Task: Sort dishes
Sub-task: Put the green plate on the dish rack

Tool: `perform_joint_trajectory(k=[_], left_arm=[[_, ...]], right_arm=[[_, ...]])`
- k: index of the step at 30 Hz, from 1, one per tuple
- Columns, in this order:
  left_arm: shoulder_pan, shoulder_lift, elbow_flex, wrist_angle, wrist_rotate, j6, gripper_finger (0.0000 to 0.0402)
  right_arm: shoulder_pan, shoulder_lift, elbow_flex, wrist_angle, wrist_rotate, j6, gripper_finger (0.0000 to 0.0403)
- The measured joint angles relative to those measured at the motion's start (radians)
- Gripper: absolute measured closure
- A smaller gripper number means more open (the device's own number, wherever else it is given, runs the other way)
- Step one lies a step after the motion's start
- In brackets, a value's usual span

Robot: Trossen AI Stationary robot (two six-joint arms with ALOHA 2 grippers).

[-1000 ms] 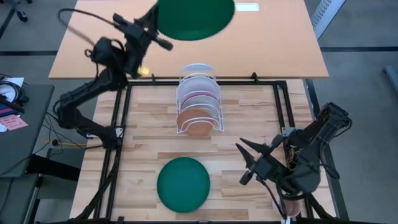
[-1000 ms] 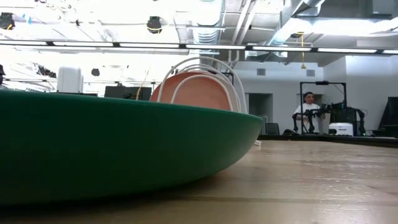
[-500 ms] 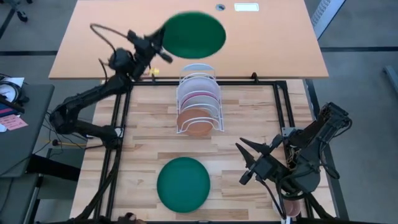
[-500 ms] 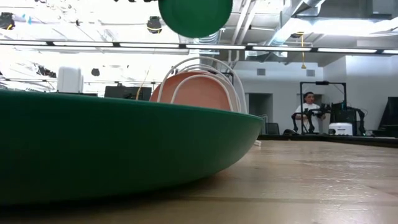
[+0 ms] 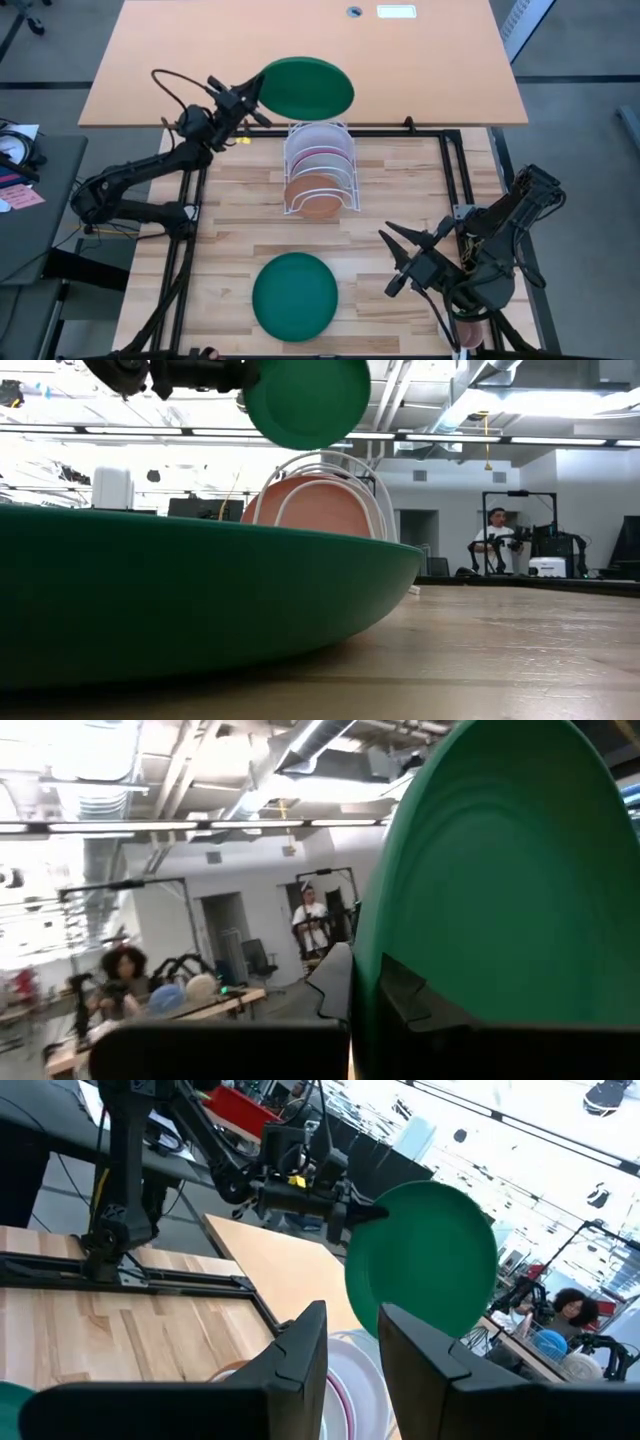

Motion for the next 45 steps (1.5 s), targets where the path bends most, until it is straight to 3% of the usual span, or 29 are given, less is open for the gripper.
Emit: perform_joint_trajectory(k=[12, 31, 41, 45], left_arm=[[0.015, 0.05, -0.005, 0.043, -0.059, 0.013, 0.0401], [0.034, 0.231, -0.003, 0.1, -0.057, -0.062, 0.0401], [-0.047, 0.239, -0.005, 0.059, -0.127, 0.08, 0.0401], [-0.082, 0.24, -0.005, 0.047, -0.206, 0.13, 0.0401]], right_arm=[[-0.023, 0.0, 0.0, 0.0, 0.0, 0.001, 0.0305], [-0.023, 0.001, 0.0, -0.001, 0.0, 0.003, 0.0305], [-0.023, 0.001, 0.0, -0.002, 0.0, 0.0, 0.0305], [-0.023, 0.001, 0.0, -0.002, 0.0, 0.0, 0.0305]])
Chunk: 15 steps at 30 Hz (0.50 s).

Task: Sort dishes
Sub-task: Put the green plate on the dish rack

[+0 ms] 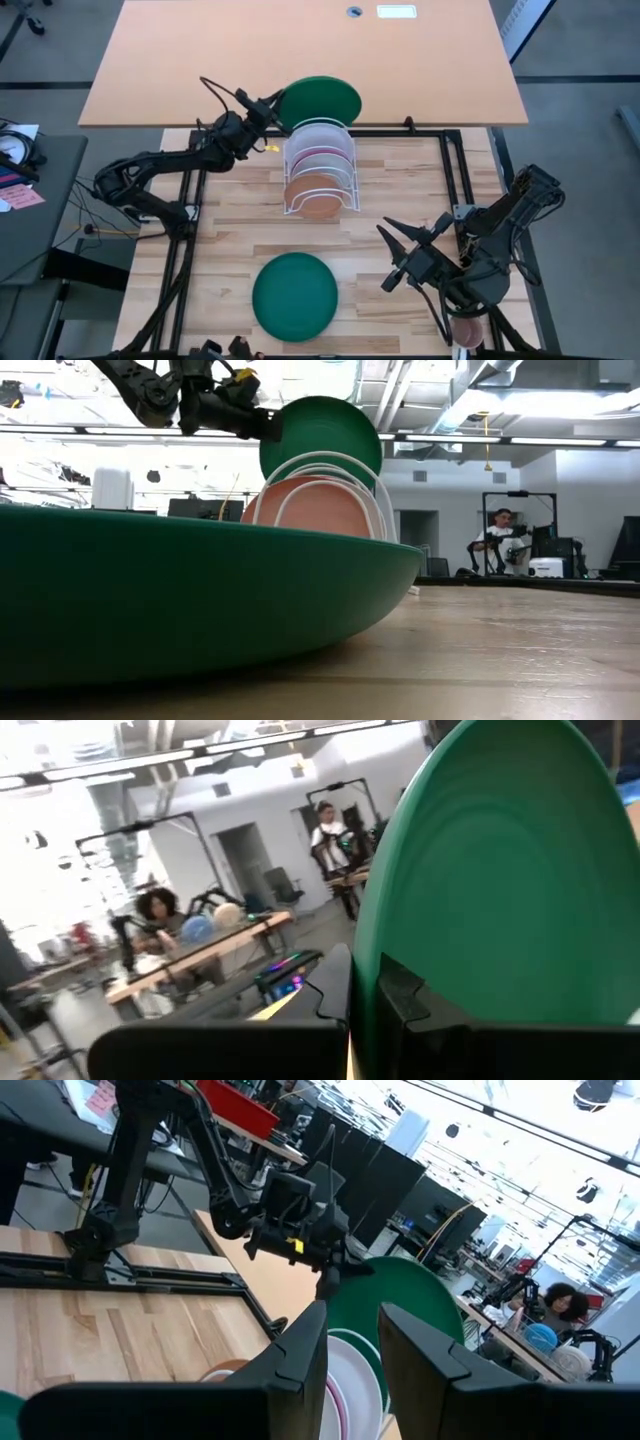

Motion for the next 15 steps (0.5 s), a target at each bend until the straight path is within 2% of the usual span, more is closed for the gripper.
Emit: perform_joint_trajectory(k=[11, 15], left_arm=[[-0.062, 0.031, 0.0, -0.009, -0.108, 0.12, 0.0401], [-0.067, 0.053, 0.0, 0.013, -0.114, 0.12, 0.0401]], right_arm=[[0.0, 0.0, 0.0, 0.0, 0.0, 0.002, 0.0305], [0.0, 0.0, 0.0, 0.0, 0.0, 0.003, 0.0305]])
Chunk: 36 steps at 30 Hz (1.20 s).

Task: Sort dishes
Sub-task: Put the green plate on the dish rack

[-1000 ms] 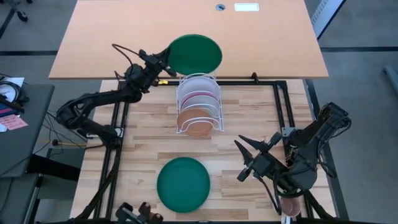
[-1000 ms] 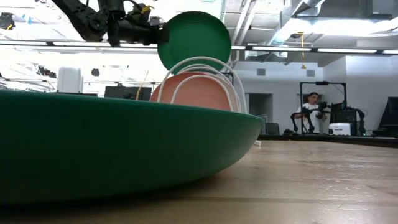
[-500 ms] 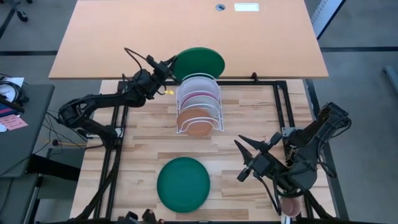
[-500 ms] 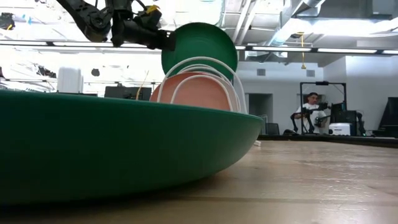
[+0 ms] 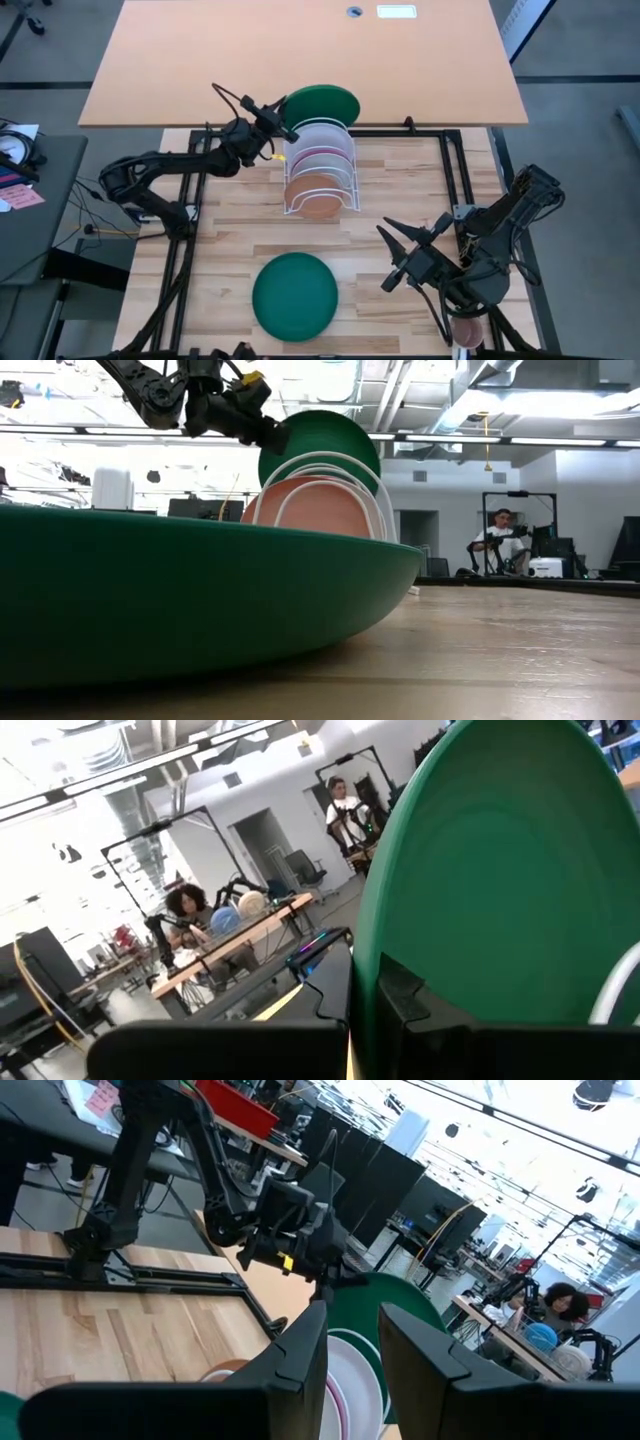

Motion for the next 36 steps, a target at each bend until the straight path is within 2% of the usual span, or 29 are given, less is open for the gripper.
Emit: perform_joint_trajectory(k=[9, 19, 30, 36], left_arm=[[-0.007, 0.004, -0.02, 0.014, -0.001, 0.024, 0.0401], [0.021, 0.003, -0.246, 0.329, 0.017, 0.029, 0.0401], [0.069, 0.004, -0.262, 0.28, 0.138, -0.094, 0.0402], [0.102, 0.004, -0.262, 0.196, 0.19, -0.156, 0.0402]], right_arm=[[0.0, 0.0, 0.0, 0.0, 0.0, 0.0, 0.0305], [0.0, 0.0, 0.0, -0.001, 0.0, 0.005, 0.0305], [-0.014, 0.0, 0.0, -0.003, 0.0, 0.024, 0.0305], [-0.014, 0.0, 0.0, -0.004, 0.0, 0.024, 0.0305]])
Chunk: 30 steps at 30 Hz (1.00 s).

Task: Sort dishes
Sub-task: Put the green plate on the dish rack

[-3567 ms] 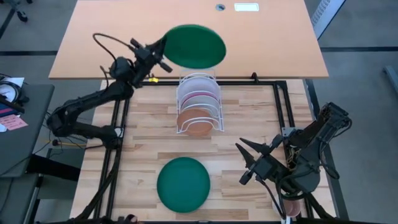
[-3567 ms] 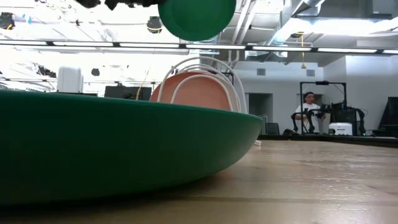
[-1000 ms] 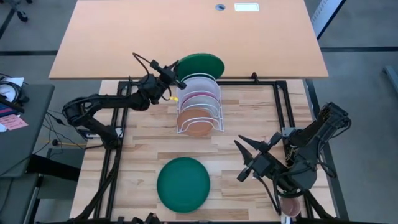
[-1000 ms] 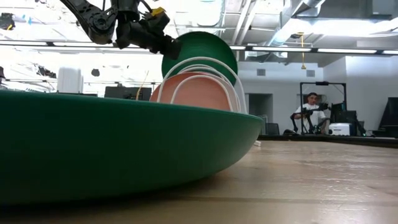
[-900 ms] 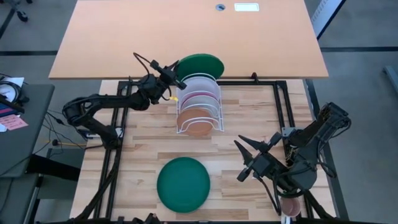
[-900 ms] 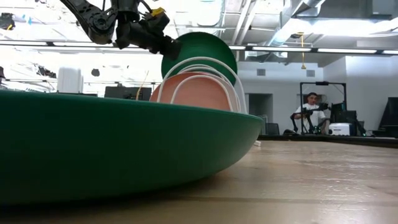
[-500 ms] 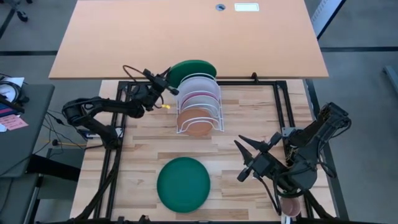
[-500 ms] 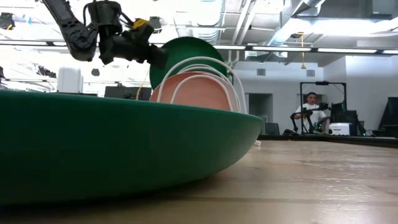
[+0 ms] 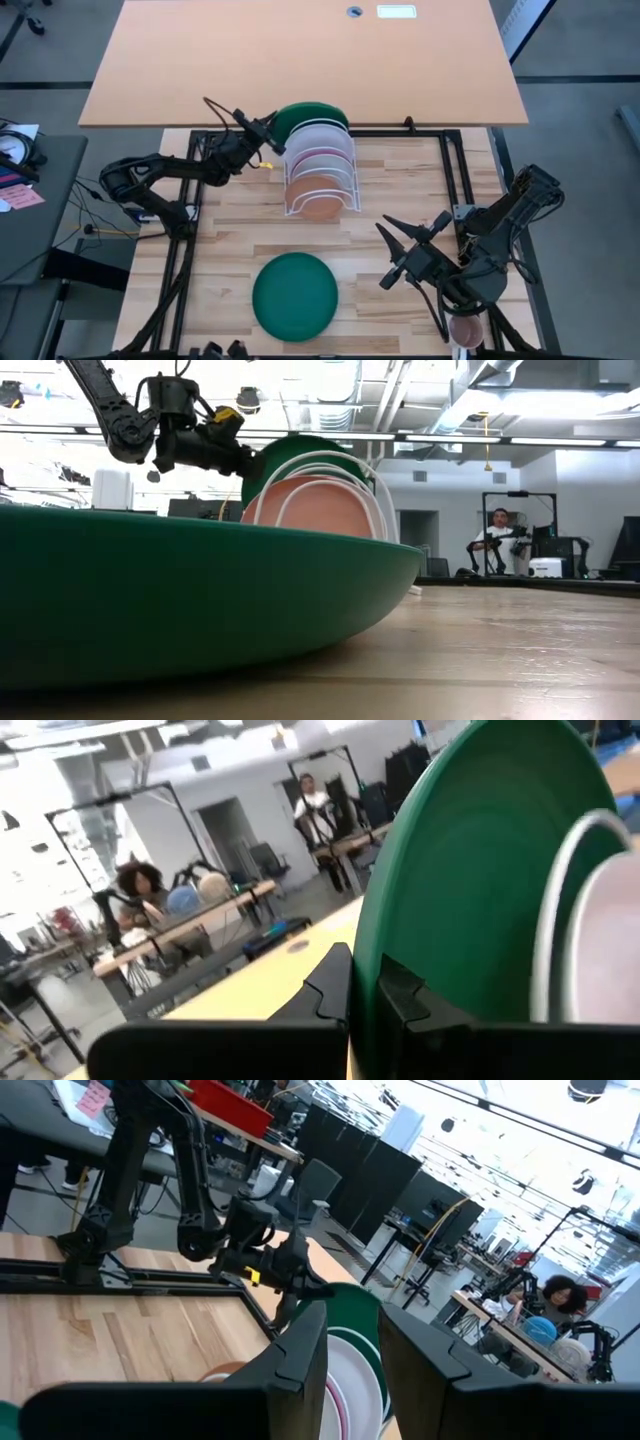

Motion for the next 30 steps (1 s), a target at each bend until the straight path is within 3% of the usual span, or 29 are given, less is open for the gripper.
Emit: perform_joint_trajectory(k=[13, 30], left_arm=[[0.004, 0.0, 0.0, -0.056, 0.003, -0.094, 0.0381], [0.003, 0.0, 0.0, -0.081, 0.033, -0.083, 0.0375]], right_arm=[[-0.006, 0.0, 0.0, 0.0, 0.0, 0.0, 0.0305], [-0.006, 0.0, 0.0, 0.0, 0.0, 0.0, 0.0305]])
